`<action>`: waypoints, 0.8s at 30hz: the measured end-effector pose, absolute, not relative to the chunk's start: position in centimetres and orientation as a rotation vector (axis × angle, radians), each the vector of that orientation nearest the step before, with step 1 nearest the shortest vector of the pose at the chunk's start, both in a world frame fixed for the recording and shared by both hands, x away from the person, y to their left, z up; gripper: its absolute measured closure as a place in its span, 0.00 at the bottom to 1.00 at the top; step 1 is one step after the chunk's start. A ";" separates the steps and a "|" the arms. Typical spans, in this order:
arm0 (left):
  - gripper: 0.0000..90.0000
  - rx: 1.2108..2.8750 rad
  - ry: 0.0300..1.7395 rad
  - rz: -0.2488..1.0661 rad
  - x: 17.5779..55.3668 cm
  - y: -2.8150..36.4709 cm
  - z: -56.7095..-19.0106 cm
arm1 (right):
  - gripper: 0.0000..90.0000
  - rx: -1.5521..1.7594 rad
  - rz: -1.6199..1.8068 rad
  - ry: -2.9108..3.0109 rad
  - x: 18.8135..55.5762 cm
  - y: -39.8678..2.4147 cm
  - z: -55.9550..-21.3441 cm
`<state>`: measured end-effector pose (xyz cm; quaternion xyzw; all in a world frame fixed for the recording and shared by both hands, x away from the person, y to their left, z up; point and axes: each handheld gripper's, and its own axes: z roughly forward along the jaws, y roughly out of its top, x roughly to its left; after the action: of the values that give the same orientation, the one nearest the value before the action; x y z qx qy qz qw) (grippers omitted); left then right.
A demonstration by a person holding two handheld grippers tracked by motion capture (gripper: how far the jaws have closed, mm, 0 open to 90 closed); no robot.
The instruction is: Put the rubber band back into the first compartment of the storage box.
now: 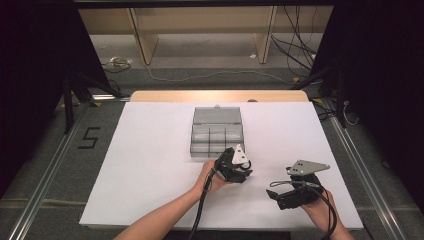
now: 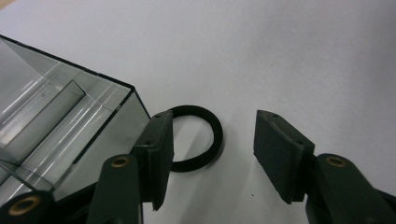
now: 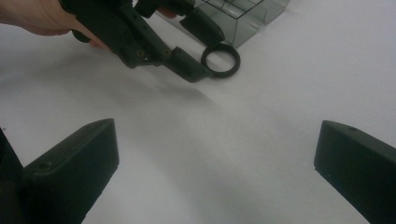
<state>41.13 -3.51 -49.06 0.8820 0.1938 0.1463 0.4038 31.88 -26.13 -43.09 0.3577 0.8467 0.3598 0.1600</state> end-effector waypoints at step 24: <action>0.96 2.232 0.466 0.265 42.2 -3.6 -49.8 | 0.01 1.010 1.013 2.440 31.9 -26.0 -43.2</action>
<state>42.15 -3.62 -49.84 0.8866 0.1852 0.1053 0.4106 31.87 -25.95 -43.24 0.3528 0.8521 0.3538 0.1559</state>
